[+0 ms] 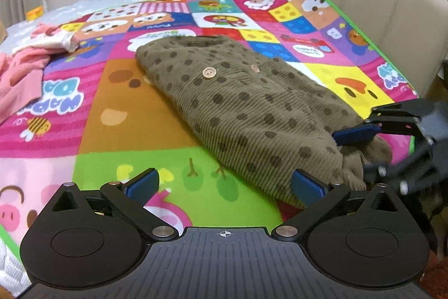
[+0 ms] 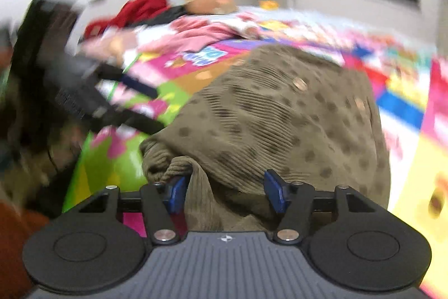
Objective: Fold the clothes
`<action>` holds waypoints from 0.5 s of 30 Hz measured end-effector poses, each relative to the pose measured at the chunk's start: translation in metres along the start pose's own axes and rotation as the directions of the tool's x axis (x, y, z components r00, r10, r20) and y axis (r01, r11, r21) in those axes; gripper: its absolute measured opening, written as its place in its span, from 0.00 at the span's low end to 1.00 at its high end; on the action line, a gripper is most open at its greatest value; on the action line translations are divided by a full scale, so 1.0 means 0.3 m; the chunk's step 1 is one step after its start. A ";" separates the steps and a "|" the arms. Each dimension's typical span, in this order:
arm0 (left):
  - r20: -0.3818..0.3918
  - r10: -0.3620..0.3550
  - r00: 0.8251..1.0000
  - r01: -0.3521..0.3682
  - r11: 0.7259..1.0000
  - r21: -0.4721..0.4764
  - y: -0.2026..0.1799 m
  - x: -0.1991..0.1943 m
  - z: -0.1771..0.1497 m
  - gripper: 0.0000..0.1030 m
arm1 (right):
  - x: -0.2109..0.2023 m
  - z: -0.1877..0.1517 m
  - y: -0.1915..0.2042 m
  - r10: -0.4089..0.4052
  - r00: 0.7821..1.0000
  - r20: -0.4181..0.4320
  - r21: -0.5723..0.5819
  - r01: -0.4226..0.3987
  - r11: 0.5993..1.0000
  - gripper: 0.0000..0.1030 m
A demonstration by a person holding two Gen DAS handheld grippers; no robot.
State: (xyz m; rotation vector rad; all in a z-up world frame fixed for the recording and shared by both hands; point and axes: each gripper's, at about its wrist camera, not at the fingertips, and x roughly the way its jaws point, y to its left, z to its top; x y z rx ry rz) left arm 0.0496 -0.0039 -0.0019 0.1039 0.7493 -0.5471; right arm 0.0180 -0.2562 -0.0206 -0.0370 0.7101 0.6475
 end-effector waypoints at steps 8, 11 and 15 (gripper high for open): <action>0.039 -0.036 0.999 0.024 0.965 0.262 -0.084 -0.032 -0.023 1.00 | 0.020 -0.019 -0.112 0.098 0.995 -0.004 0.265 -0.094 0.960 0.56; 0.055 -0.018 0.998 0.000 0.952 0.307 -0.115 -0.002 -0.016 1.00 | 0.029 -0.012 -0.135 0.116 0.993 -0.001 0.312 -0.109 0.944 0.56; 0.076 0.004 0.997 -0.032 0.930 0.366 -0.157 0.038 -0.008 1.00 | 0.021 -0.001 -0.064 0.034 0.999 -0.014 0.171 -0.031 0.985 0.56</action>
